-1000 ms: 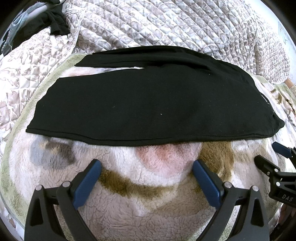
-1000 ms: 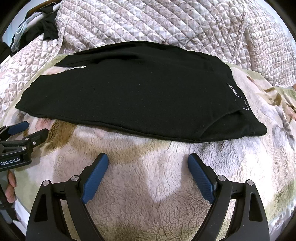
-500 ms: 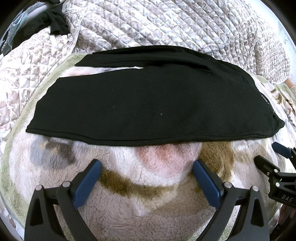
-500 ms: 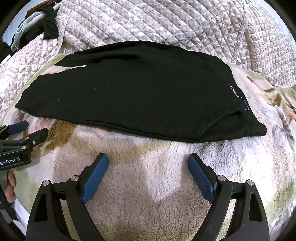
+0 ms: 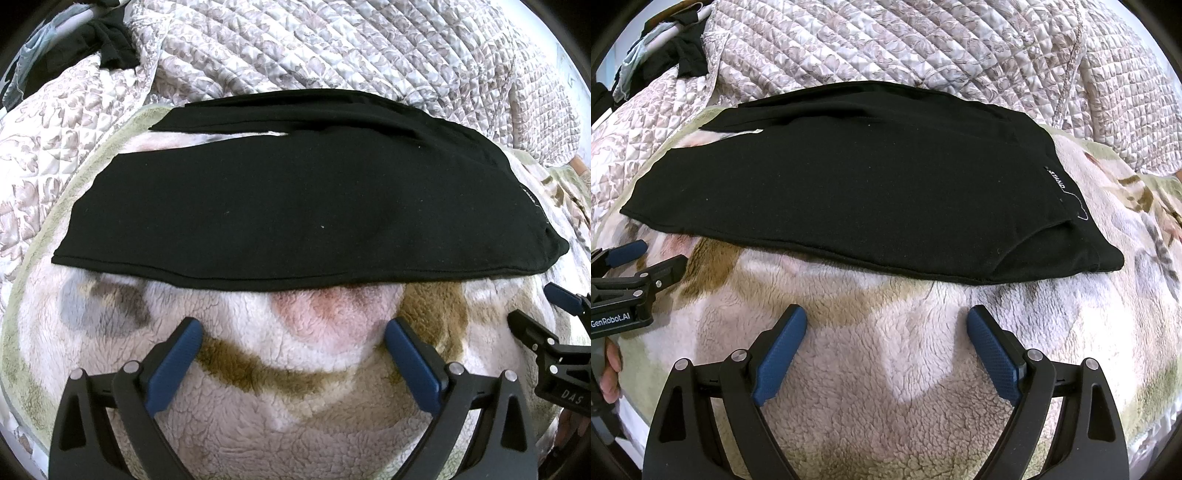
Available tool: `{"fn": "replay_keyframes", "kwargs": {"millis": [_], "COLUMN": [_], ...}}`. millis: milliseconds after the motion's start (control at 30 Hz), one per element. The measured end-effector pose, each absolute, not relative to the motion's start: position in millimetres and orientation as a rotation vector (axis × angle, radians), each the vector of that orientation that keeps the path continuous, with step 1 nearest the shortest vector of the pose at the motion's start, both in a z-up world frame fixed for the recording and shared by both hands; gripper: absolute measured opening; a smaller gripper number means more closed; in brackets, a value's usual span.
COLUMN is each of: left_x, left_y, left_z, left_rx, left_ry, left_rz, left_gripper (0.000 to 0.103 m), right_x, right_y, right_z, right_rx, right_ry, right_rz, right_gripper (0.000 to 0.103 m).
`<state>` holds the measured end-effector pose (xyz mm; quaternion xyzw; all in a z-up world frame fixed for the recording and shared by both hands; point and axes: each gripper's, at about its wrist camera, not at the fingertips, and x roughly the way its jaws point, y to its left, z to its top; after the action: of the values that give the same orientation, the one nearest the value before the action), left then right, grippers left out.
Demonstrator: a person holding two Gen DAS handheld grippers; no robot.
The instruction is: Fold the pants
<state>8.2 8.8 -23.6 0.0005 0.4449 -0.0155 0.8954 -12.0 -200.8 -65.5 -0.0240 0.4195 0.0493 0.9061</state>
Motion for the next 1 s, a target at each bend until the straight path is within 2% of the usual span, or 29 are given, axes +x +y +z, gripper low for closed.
{"fn": "replay_keyframes", "kwargs": {"millis": [1000], "left_x": [8.2], "left_y": [9.9], "left_z": [-24.1], "left_rx": [-0.001], "left_ry": [0.926], "left_rz": [-0.031], "left_gripper": [0.102], "right_x": [-11.3], "right_y": [-201.0], "right_z": [-66.2], "right_rx": [-0.042], "right_ry": [0.861], "right_rz": [0.11], "right_gripper": [0.09]}}
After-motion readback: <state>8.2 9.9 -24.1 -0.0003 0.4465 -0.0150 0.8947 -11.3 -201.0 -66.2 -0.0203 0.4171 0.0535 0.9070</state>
